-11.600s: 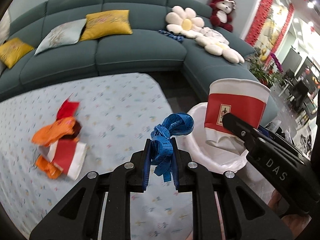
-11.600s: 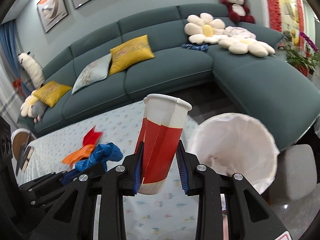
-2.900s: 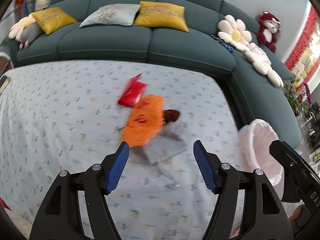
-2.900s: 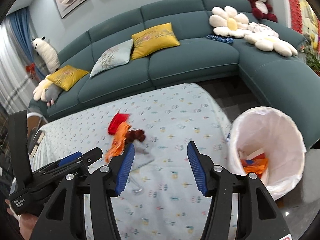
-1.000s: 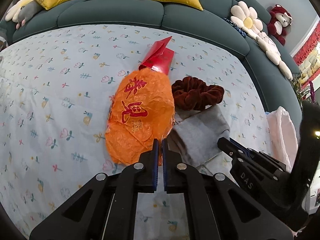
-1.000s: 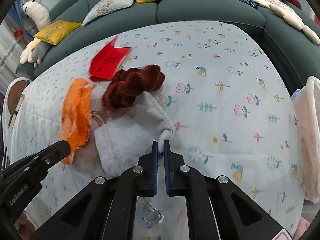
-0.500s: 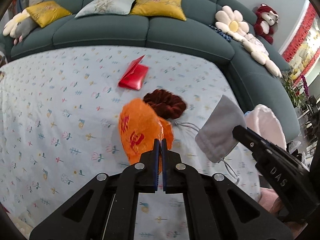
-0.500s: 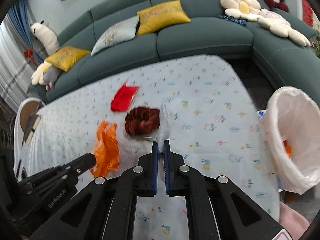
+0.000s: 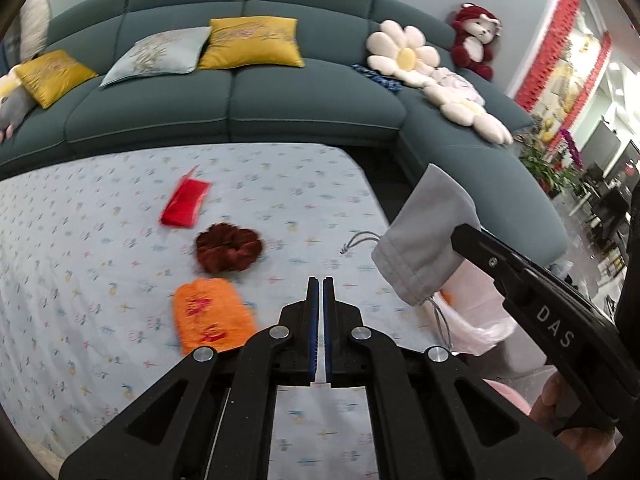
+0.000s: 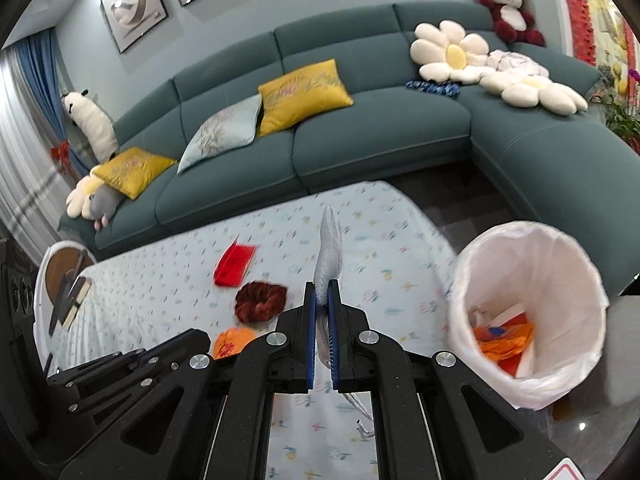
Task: Collect trash
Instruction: 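Lift the grey cloth bag toward the white bin with the right tool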
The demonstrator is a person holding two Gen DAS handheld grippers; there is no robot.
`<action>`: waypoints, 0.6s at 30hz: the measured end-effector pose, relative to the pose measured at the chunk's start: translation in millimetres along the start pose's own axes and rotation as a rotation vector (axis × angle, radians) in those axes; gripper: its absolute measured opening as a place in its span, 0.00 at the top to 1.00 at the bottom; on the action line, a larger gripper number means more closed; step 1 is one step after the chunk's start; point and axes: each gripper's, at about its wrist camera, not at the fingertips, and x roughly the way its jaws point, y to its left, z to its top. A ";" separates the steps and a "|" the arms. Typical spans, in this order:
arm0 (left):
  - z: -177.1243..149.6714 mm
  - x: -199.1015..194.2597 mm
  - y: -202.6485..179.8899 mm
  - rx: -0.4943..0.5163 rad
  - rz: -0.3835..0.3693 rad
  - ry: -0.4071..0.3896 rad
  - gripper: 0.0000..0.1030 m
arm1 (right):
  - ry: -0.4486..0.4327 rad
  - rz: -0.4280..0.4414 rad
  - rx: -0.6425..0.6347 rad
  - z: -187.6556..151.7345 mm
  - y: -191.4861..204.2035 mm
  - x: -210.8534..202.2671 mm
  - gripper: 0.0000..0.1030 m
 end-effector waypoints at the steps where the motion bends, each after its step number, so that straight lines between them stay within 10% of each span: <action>1: 1.0 -0.3 -6.1 0.008 -0.008 0.000 0.98 | -0.007 -0.003 0.007 1.8 -6.0 -3.7 0.94; 10: 1.0 3.3 -38.0 0.032 -0.002 0.004 0.96 | -0.058 -0.031 0.067 8.9 -53.7 -31.9 0.94; 14: -10.1 15.1 -8.7 -0.057 0.071 0.044 0.49 | -0.047 -0.026 0.078 2.8 -59.0 -29.9 0.94; 18: -26.5 29.9 36.1 -0.148 0.141 0.095 0.41 | -0.019 -0.014 0.080 -6.7 -55.9 -17.8 0.94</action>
